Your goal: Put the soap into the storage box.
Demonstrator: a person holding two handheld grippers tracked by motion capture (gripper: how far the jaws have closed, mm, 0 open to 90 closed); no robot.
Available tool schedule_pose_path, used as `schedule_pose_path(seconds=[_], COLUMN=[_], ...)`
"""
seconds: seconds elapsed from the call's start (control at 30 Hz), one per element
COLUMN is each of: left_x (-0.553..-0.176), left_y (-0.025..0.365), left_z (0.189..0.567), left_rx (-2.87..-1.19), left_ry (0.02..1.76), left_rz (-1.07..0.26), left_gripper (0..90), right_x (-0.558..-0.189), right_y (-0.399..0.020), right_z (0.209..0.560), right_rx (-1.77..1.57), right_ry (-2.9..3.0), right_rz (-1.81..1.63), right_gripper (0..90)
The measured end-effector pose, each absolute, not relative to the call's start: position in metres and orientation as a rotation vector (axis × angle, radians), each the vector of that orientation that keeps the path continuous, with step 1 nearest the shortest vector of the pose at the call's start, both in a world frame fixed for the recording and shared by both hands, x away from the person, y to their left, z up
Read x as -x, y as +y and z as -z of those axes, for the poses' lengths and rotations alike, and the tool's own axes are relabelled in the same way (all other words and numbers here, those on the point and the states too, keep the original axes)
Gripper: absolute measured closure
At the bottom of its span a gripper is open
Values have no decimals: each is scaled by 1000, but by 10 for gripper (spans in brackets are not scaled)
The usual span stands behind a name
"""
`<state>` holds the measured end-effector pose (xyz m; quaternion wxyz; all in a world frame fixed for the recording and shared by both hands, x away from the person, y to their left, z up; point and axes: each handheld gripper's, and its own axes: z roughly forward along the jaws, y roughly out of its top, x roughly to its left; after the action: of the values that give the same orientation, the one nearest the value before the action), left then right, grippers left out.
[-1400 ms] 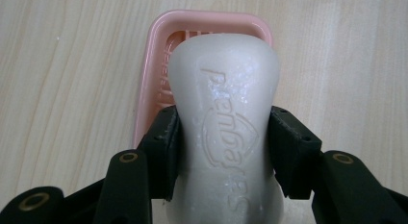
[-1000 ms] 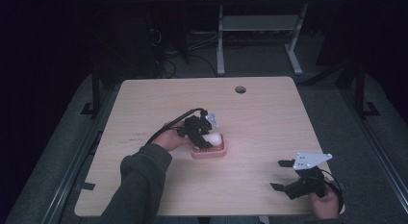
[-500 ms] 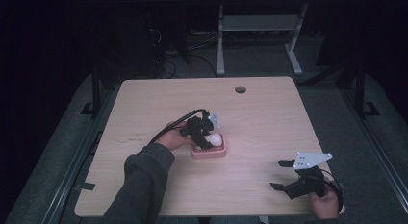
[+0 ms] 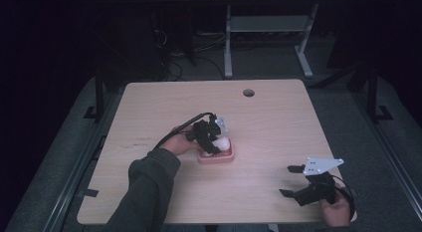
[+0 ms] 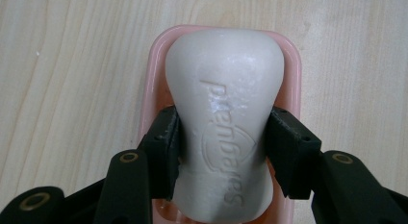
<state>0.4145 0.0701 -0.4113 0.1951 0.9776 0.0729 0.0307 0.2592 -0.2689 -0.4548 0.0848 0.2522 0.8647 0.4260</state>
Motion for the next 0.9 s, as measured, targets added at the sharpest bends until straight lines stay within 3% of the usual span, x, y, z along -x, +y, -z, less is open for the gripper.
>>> schedule_pose_path(seconds=[0.9], left_x=[-414], left_y=[70], left_z=[412], left_rx=[-2758], left_ry=[212], left_rz=[-118], left_gripper=[496], right_x=[-259], right_y=[-269], right_z=[455], right_rx=[-753], right_ry=[2577], right_rz=[-1271], right_gripper=[141])
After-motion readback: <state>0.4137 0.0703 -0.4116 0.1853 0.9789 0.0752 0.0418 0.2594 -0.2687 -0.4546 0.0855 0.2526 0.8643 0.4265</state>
